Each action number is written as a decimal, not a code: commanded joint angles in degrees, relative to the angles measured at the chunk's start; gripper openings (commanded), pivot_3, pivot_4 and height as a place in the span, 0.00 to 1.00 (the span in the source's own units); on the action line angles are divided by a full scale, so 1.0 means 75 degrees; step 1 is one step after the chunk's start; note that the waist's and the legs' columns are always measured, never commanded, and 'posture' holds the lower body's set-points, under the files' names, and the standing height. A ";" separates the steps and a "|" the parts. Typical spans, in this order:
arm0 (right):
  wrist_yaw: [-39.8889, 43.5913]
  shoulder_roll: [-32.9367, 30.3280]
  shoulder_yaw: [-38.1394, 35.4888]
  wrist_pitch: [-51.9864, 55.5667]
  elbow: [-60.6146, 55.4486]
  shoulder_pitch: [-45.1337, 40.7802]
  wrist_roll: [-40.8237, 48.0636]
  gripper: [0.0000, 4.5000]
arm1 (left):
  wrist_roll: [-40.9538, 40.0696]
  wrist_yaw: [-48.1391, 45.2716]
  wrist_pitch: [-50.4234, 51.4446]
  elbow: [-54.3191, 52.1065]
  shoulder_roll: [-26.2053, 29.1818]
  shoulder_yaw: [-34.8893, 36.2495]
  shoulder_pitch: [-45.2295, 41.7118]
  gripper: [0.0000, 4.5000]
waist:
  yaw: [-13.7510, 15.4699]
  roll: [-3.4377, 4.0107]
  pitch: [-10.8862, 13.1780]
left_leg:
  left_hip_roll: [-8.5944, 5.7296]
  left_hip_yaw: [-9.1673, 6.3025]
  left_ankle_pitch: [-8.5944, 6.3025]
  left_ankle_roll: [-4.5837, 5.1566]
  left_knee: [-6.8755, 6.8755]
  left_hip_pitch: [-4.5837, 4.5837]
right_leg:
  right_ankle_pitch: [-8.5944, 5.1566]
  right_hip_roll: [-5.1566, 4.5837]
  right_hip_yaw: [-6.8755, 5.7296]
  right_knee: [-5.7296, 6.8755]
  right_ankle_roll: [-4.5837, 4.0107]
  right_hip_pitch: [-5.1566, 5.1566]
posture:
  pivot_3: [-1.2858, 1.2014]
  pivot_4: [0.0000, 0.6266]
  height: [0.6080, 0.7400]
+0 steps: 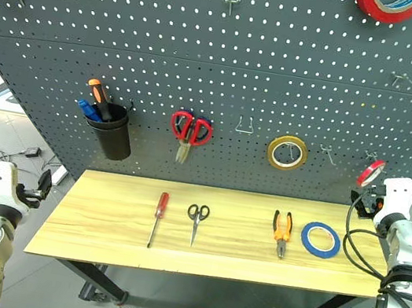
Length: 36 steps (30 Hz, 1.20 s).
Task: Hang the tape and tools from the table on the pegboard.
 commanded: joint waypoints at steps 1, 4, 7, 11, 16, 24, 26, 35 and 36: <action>-0.0061 -0.0139 -0.0043 -0.0136 -0.0042 -0.0266 -0.0025 1.00 | 0.0073 -0.0219 -0.0312 -0.0140 0.0204 -0.0066 -0.0006 0.78 | -0.0001 0.0000 0.0000 | 0.0000 0.0000 0.0000 0.0000 0.0000 0.0000 | 0.0000 0.0000 0.0000 0.0000 0.0000 0.0000 | 0.45 0.04 1.00; -0.0030 -0.0111 0.0000 -0.0152 -0.0031 -0.0307 -0.0054 1.00 | 0.0132 -0.0191 -0.0345 -0.0155 0.0181 -0.0064 0.0015 0.78 | -0.0005 0.0000 0.0000 | 0.0000 0.0001 0.0000 0.0000 0.0000 0.0000 | 0.0000 0.0000 0.0001 0.0000 0.0000 0.0000 | 0.45 0.04 1.00; 0.0011 -0.0106 0.0057 -0.0165 -0.0020 -0.0312 -0.0110 1.00 | 0.0158 -0.0255 -0.0387 -0.0152 0.0198 -0.0091 0.0067 0.78 | -0.0010 0.0000 0.0000 | 0.0000 0.0000 0.0000 0.0000 0.0000 0.0000 | 0.0000 0.0000 0.0000 0.0001 0.0000 0.0000 | 0.45 0.04 1.00; 0.0250 -0.0056 0.0175 -0.0119 -0.0114 -0.0180 -0.0148 1.00 | -0.0255 -0.0898 -0.0218 -0.0593 0.0133 -0.0302 0.0258 0.78 | -0.0018 0.0001 0.0001 | 0.0000 0.0001 0.0000 0.0000 0.0000 0.0000 | 0.0000 0.0000 0.0002 0.0001 0.0000 0.0000 | 0.44 0.06 1.00; 0.0720 0.0141 0.0578 -0.0039 -0.0648 0.0221 -0.0318 1.00 | -0.0212 -0.1533 -0.0023 -0.1343 0.0115 -0.1231 0.0321 0.78 | -0.0021 -0.0001 0.0002 | 0.0000 0.0001 0.0000 0.0002 0.0001 -0.0002 | 0.0000 -0.0003 -0.0001 -0.0004 0.0000 0.0003 | 0.42 0.08 1.00; 0.0842 0.0244 0.1358 0.0837 -0.2372 0.1003 -0.0838 1.00 | -0.0293 -0.2476 0.0525 -0.1962 0.0353 -0.2494 -0.0292 0.78 | -0.0182 0.0031 0.0106 | 0.0003 0.0004 -0.0003 0.0006 0.0002 -0.0002 | 0.0000 -0.0004 -0.0001 0.0000 0.0000 0.0005 | 0.40 0.17 1.00; 0.0967 0.0245 0.1712 0.1578 -0.2770 0.1081 -0.1113 1.00 | -0.0200 -0.2677 0.0773 -0.2029 0.0445 -0.2846 -0.0451 0.78 | -0.0279 0.0043 0.0173 | 0.0003 0.0005 -0.0004 0.0009 0.0001 -0.0004 | 0.0000 -0.0004 -0.0001 -0.0001 0.0000 0.0004 | 0.39 0.20 1.00; 0.1375 0.0611 0.2765 0.2899 -0.2749 0.0681 -0.1787 1.00 | -0.0721 -0.4193 0.1716 -0.2070 0.0584 -0.4193 -0.1308 0.78 | -0.0555 0.0031 0.0761 | 0.0009 0.0023 -0.0009 0.0023 0.0013 -0.0006 | 0.0000 -0.0003 0.0006 0.0006 0.0001 0.0001 | 0.37 0.35 1.00; 0.1409 0.0717 0.2834 0.3019 -0.2613 0.0533 -0.1816 1.00 | -0.0752 -0.4262 0.1812 -0.1939 0.0501 -0.4309 -0.1543 0.78 | -0.0588 0.0017 0.0870 | 0.0013 0.0029 -0.0006 0.0028 0.0014 -0.0008 | 0.0002 -0.0003 0.0006 0.0005 0.0004 0.0000 | 0.37 0.38 1.00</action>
